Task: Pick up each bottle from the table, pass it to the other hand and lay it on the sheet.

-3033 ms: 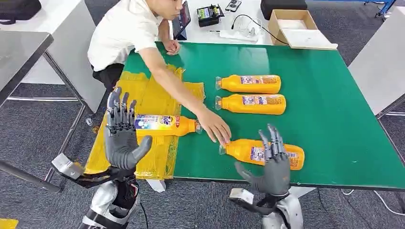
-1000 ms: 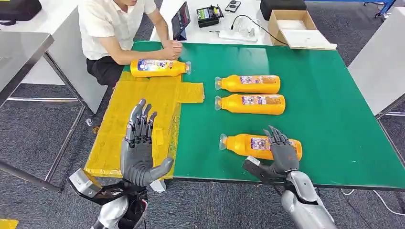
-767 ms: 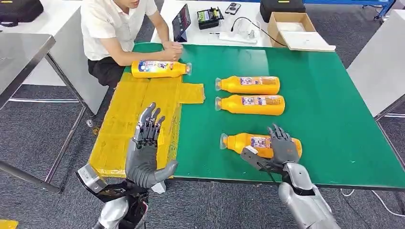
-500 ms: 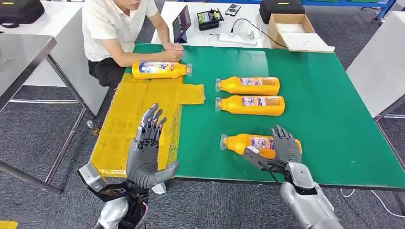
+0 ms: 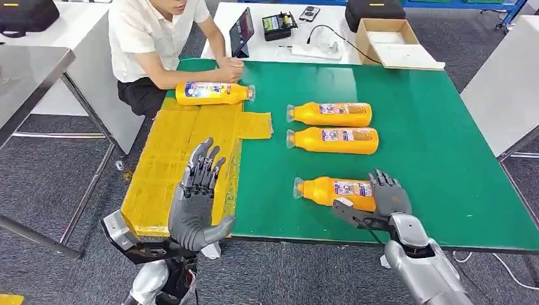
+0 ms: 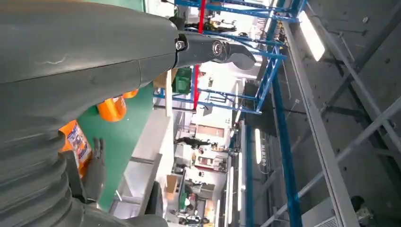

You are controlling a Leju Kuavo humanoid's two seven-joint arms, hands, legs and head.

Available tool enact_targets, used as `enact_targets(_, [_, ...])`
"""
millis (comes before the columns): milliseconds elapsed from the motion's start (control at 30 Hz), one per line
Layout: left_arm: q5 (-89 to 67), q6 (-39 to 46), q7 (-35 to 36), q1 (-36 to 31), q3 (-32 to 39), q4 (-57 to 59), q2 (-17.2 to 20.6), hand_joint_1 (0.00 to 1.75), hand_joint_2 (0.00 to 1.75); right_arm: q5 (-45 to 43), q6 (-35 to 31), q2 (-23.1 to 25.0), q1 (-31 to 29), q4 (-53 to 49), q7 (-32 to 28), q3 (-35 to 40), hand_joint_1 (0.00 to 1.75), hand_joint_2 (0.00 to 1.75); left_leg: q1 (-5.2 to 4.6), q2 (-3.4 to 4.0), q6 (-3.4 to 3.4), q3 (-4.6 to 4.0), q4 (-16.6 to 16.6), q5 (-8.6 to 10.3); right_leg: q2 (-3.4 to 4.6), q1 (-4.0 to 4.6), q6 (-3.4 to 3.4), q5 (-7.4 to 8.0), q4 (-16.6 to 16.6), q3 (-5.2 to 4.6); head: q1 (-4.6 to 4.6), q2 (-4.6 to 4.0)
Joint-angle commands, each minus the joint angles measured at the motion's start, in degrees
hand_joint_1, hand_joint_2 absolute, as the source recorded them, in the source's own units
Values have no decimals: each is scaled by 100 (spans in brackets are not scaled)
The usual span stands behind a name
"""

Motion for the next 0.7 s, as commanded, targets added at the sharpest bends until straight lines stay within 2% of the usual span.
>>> enact_targets(33, [36,-53,28,-191,124,409,15,0,175,-206,83,-226,-108,618,-264,253,171,175,1,1,7,1,-8,4,-12,5,-13,2,-9,6,-4,0])
enact_targets(267, [168,-68,-40,-334,18,654,51,0,175,-1074,-160,-220,-199,1547,-1113,-8,175,175,4,-8,6,8,-10,2,-20,7,-10,-1,-14,15,-4,0])
enact_targets(533, [172,-67,-46,-334,10,649,59,0,175,-1082,-222,-200,-172,1586,-1140,-3,175,175,6,-13,6,10,-9,4,-25,10,-11,0,-18,16,-2,0])
enact_targets(700, [224,-51,-141,-378,-81,642,142,0,175,-1385,-624,-111,26,1874,-1594,-173,175,175,9,-20,10,18,-19,11,-36,14,-16,3,-34,12,-2,0])
